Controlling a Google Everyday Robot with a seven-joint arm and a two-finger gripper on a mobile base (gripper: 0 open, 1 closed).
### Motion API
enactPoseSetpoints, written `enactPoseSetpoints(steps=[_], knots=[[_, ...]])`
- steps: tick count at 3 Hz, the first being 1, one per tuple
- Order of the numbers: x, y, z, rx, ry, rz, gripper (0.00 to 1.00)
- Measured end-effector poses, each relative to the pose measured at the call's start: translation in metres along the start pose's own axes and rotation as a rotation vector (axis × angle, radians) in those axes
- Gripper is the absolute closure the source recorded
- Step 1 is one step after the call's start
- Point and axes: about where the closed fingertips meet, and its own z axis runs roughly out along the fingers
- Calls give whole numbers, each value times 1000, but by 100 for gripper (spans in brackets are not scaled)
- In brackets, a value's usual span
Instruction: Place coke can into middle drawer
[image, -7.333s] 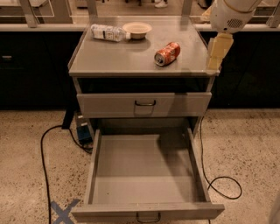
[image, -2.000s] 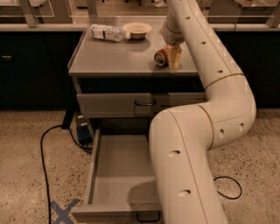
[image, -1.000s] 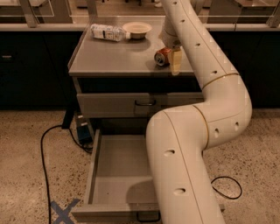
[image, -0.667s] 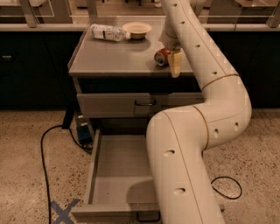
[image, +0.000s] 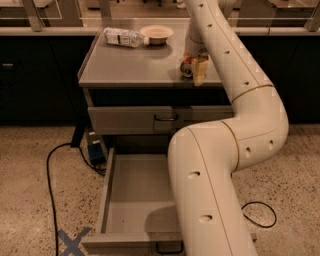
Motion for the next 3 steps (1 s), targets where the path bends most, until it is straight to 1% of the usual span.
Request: enactPoseSetpoints(steps=[2, 3], knots=[[0, 2, -1, 0, 0, 0, 87], [1, 1, -1, -2, 0, -1, 100]])
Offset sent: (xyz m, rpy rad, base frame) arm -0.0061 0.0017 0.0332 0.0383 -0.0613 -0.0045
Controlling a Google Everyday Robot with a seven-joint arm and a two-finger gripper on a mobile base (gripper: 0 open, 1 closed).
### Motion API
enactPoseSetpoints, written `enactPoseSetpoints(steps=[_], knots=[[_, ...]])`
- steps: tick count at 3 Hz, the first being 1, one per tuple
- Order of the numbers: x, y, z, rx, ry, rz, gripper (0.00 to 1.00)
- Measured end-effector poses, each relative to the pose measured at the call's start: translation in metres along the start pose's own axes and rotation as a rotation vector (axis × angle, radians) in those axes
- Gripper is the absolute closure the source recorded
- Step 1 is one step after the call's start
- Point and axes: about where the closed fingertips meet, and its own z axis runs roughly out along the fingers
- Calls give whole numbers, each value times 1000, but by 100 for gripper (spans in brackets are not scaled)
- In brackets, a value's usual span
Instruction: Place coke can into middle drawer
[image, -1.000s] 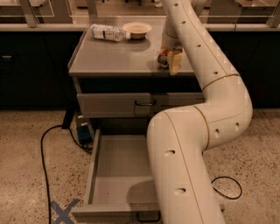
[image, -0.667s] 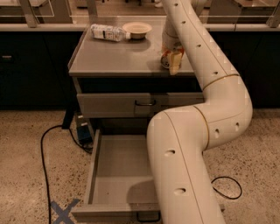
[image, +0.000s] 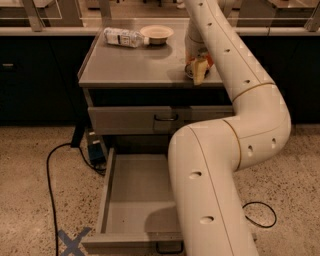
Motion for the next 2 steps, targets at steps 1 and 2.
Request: enactPoseSetpoints(steps=[1, 2], knots=[[0, 0, 0, 0, 0, 0, 100], [0, -1, -3, 0, 0, 0, 100]])
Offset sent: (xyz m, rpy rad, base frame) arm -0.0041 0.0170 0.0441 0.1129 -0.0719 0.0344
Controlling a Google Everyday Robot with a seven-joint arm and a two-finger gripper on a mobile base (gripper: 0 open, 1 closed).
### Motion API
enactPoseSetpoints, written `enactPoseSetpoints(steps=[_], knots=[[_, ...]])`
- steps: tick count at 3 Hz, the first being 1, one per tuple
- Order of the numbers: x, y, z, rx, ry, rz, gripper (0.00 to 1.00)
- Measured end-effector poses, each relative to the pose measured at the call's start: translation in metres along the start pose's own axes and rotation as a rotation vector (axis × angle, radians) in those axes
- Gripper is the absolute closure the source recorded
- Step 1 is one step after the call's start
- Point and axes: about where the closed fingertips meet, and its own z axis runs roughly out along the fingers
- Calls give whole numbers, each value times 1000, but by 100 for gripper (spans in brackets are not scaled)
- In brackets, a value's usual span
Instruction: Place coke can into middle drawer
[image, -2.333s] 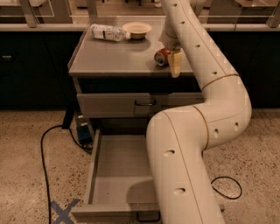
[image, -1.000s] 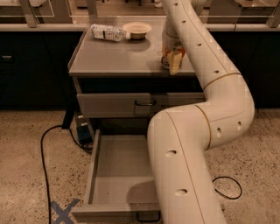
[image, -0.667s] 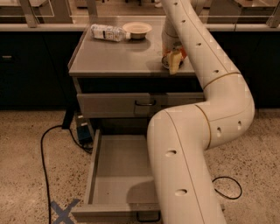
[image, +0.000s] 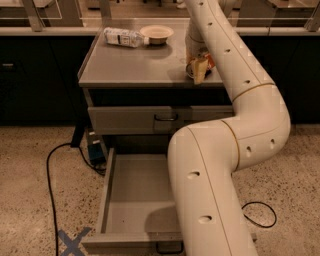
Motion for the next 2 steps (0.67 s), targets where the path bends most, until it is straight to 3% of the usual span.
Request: enactPoseSetpoints(steps=[2], knots=[[-31, -21, -59, 135, -183, 9, 100]])
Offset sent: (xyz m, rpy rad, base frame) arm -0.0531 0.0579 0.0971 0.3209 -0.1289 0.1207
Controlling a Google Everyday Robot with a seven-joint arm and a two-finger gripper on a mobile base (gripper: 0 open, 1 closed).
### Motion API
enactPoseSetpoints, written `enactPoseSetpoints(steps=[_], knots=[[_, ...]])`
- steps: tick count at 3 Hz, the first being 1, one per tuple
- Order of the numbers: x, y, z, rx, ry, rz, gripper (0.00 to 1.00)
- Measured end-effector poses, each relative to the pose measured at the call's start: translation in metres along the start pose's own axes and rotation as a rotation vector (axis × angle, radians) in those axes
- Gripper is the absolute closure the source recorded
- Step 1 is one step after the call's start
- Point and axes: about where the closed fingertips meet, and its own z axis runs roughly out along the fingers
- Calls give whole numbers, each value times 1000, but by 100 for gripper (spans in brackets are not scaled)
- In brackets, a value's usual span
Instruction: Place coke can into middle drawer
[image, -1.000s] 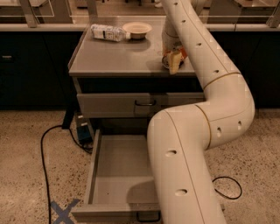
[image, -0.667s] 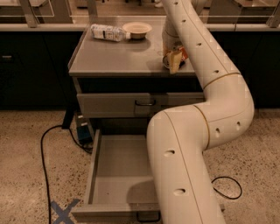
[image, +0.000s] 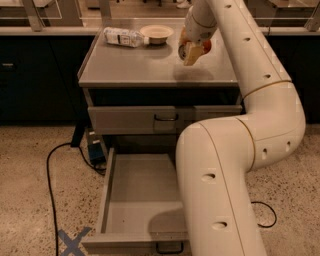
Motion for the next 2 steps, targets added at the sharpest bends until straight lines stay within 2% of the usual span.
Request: enactPoseSetpoints(steps=[1, 2], knots=[[-19, 0, -20, 20, -95, 17, 100], [-55, 29, -90, 6, -177, 68, 100]])
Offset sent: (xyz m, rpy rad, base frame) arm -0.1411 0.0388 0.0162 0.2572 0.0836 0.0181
